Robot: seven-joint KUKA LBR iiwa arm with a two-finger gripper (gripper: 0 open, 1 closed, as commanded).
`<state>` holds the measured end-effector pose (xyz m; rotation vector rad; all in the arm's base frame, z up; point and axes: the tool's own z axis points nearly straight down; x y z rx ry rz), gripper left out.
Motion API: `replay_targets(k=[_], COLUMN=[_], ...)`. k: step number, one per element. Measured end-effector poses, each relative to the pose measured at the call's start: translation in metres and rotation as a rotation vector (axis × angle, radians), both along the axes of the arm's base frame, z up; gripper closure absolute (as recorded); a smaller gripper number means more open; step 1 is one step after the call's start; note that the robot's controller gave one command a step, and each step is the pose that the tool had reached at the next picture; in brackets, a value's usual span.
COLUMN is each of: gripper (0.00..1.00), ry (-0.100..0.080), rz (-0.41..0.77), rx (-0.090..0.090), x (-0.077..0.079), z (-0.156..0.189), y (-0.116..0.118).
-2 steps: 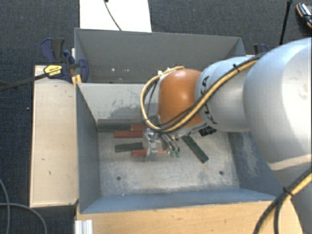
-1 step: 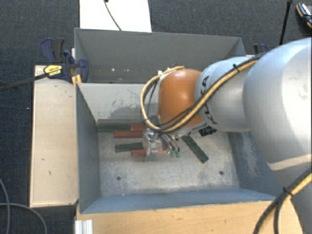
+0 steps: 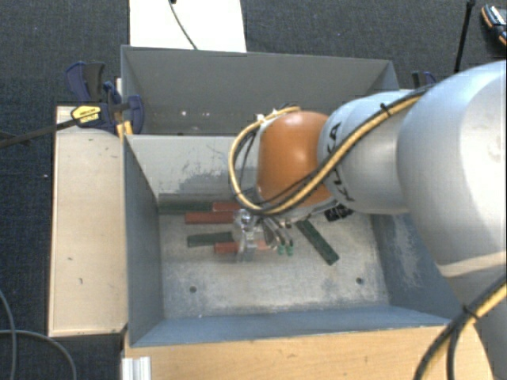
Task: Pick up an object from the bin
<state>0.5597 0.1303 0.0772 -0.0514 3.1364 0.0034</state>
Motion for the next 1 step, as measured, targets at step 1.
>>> replay_targets(k=[1], gripper=[1.00], ry=[0.012], rz=[-0.001], rx=[-0.003], x=[-0.0030], z=[0.0196], y=[-0.0006])
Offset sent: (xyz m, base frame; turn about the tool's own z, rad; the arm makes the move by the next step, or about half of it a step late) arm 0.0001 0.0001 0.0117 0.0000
